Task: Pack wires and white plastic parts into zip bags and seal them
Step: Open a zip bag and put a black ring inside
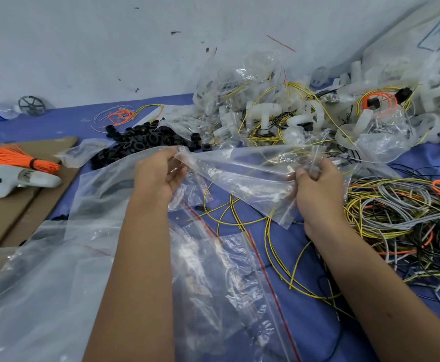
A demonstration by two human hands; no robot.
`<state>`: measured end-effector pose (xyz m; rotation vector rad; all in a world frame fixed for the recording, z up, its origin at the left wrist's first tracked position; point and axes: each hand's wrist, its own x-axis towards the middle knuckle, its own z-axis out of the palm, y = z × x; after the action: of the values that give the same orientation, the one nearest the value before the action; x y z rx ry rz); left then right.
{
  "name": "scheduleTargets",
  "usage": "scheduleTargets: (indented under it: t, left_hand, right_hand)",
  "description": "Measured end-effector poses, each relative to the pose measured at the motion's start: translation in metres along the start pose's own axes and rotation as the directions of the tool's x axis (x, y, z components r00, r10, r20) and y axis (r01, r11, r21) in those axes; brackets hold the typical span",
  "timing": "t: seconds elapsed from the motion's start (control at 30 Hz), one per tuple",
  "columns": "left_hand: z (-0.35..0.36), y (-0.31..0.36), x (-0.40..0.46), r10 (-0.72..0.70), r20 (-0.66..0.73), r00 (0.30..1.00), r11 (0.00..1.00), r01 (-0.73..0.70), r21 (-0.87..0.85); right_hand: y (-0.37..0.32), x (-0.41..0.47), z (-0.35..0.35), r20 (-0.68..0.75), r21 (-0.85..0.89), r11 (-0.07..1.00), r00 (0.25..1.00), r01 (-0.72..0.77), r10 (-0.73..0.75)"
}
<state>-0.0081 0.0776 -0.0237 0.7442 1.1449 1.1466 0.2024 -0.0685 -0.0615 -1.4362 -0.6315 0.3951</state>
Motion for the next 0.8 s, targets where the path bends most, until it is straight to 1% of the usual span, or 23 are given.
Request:
scheduleTargets:
  t: [0.1,0.23,0.3,0.37,0.43,0.47,0.53,0.57,0.6,0.63,0.67,0.7,0.73,0.77,0.8]
  left_hand:
    - [0.0,0.0,0.003,0.027,-0.074,0.997,0.997,-0.032,-0.064]
    - [0.002,-0.004,0.001,0.11,-0.189,0.976,0.977,-0.141,-0.162]
    - [0.001,-0.004,-0.001,0.199,-0.277,0.94,0.965,-0.237,-0.112]
    - [-0.004,0.0,0.001,0.256,-0.318,0.913,0.958,-0.283,-0.04]
    - [-0.009,0.004,0.004,0.233,-0.264,0.936,0.972,-0.236,0.021]
    - [-0.01,0.006,0.004,0.213,-0.219,0.952,0.976,-0.199,0.086]
    - [-0.009,0.007,0.003,0.214,-0.131,0.968,0.957,-0.181,0.229]
    - [-0.005,0.008,0.0,0.241,-0.095,0.966,0.941,-0.209,0.265]
    - [-0.001,0.011,-0.004,0.272,-0.064,0.96,0.925,-0.242,0.293]
    - [0.003,0.015,-0.008,0.292,-0.034,0.956,0.906,-0.265,0.329]
    - [0.007,0.02,-0.012,0.286,0.0,0.958,0.888,-0.266,0.376]
    - [0.009,0.026,-0.017,0.251,0.044,0.967,0.87,-0.246,0.426]
    - [0.01,0.032,-0.021,0.194,0.1,0.976,0.851,-0.218,0.479]
    - [0.008,0.036,-0.024,0.128,0.162,0.978,0.823,-0.196,0.533]
    - [0.004,0.039,-0.027,0.068,0.224,0.972,0.774,-0.193,0.603]
  right_hand:
    - [0.002,0.001,-0.001,-0.001,-0.003,0.999,0.999,-0.033,0.033]
    - [0.003,-0.001,0.0,-0.039,-0.033,0.999,0.999,-0.012,0.011]
    - [0.002,0.001,-0.001,-0.077,0.007,0.999,0.996,-0.032,0.033]
    - [0.001,0.003,-0.002,-0.083,0.036,0.997,0.994,-0.071,0.073]
    - [-0.001,0.004,-0.003,-0.039,0.058,0.992,0.993,-0.11,0.112]
    - [-0.003,0.002,-0.002,0.003,0.064,0.991,0.993,-0.118,0.118]
    - [-0.009,-0.003,0.0,0.155,0.122,0.984,0.982,-0.129,0.109]
    - [-0.014,-0.005,0.0,0.274,0.195,0.968,0.957,-0.156,0.099]
    - [-0.019,-0.007,0.0,0.412,0.303,0.927,0.908,-0.22,0.081]
    - [-0.025,-0.008,-0.002,0.534,0.408,0.859,0.844,-0.309,0.05]
    - [-0.029,-0.007,-0.005,0.61,0.472,0.796,0.792,-0.378,0.014]
    - [-0.032,-0.007,-0.007,0.648,0.499,0.764,0.762,-0.409,-0.015]
    - [-0.031,-0.006,-0.008,0.657,0.49,0.772,0.754,-0.405,-0.021]
    - [-0.026,-0.005,-0.007,0.641,0.436,0.824,0.767,-0.362,-0.002]
    - [-0.02,-0.007,-0.005,0.601,0.332,0.897,0.798,-0.291,0.037]
